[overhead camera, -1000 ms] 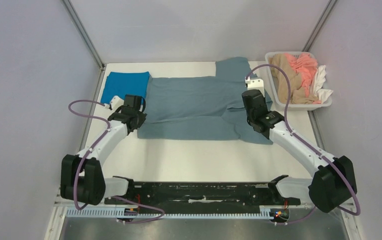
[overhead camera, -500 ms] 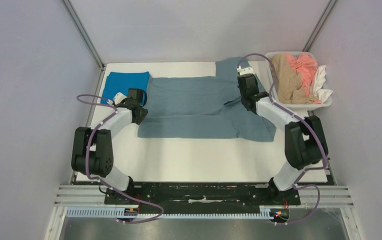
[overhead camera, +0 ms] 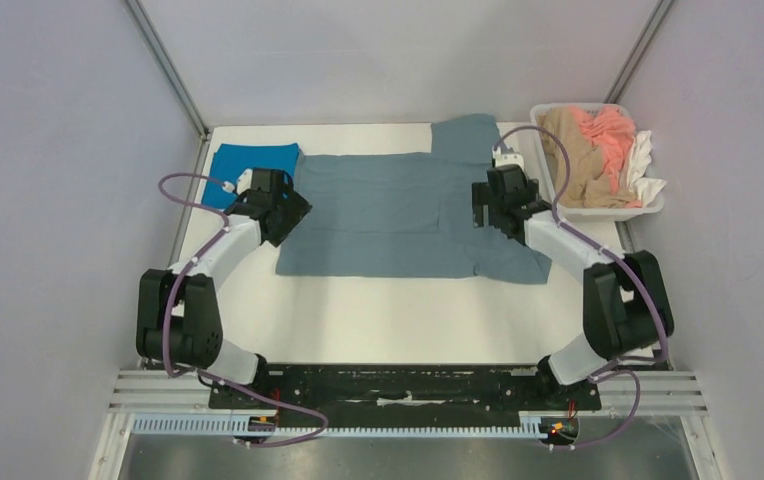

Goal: Fold and stack the t-shirts
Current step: Fold the flattened tshirt in 1/3 of the way, then grab the side of the flattened tshirt furthest away from the robot with both arms, then fold the other side of the tshirt into a rectangle

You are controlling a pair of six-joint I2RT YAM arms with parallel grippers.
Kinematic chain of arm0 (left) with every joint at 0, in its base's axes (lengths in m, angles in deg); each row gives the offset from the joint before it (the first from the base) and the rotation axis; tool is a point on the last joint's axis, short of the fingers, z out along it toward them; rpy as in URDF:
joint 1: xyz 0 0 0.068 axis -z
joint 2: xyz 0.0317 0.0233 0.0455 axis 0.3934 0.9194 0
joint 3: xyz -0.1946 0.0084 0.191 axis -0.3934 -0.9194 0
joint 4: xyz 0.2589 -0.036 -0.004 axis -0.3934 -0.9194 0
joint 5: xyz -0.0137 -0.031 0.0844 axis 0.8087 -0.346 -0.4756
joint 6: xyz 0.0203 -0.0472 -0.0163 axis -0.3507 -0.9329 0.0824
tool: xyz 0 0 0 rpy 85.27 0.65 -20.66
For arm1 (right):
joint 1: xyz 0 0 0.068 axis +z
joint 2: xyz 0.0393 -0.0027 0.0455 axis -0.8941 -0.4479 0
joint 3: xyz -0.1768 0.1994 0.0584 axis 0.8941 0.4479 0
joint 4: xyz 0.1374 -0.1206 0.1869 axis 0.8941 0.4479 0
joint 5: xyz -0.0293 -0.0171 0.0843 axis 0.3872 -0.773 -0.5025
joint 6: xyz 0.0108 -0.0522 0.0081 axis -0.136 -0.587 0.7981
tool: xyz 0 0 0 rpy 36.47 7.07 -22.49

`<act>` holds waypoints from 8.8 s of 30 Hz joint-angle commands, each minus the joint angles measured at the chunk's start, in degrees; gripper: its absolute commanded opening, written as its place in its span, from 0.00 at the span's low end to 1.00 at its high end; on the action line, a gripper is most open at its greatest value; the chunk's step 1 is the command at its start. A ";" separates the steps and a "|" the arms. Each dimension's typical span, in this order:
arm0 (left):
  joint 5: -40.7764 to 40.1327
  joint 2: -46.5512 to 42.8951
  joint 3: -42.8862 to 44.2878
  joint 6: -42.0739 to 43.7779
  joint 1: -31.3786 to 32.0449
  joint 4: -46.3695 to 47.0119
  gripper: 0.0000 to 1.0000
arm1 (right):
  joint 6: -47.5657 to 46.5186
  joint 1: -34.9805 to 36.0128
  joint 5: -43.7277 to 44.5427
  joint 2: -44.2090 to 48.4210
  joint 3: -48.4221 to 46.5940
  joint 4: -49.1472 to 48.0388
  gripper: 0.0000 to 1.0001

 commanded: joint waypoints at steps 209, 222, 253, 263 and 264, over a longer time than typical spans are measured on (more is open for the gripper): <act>10.63 15.65 10.46 17.74 -5.39 3.23 0.02 | 5.31 -4.78 -8.23 -15.81 -13.39 -20.87 0.00; 9.82 -1.02 -3.52 16.70 -3.73 3.76 0.02 | 7.94 -2.51 -6.57 18.54 16.71 -11.33 0.00; 6.45 -33.62 -26.66 10.34 -3.61 -1.27 0.02 | 7.95 5.84 -9.18 48.78 18.43 33.43 0.00; 2.00 -38.27 -28.29 4.86 -3.55 -7.11 0.54 | 15.92 5.80 -20.08 49.88 27.66 39.18 0.23; 0.17 -39.02 -26.91 3.56 -3.60 -9.04 0.68 | 15.65 5.81 -23.24 50.11 28.42 40.09 0.30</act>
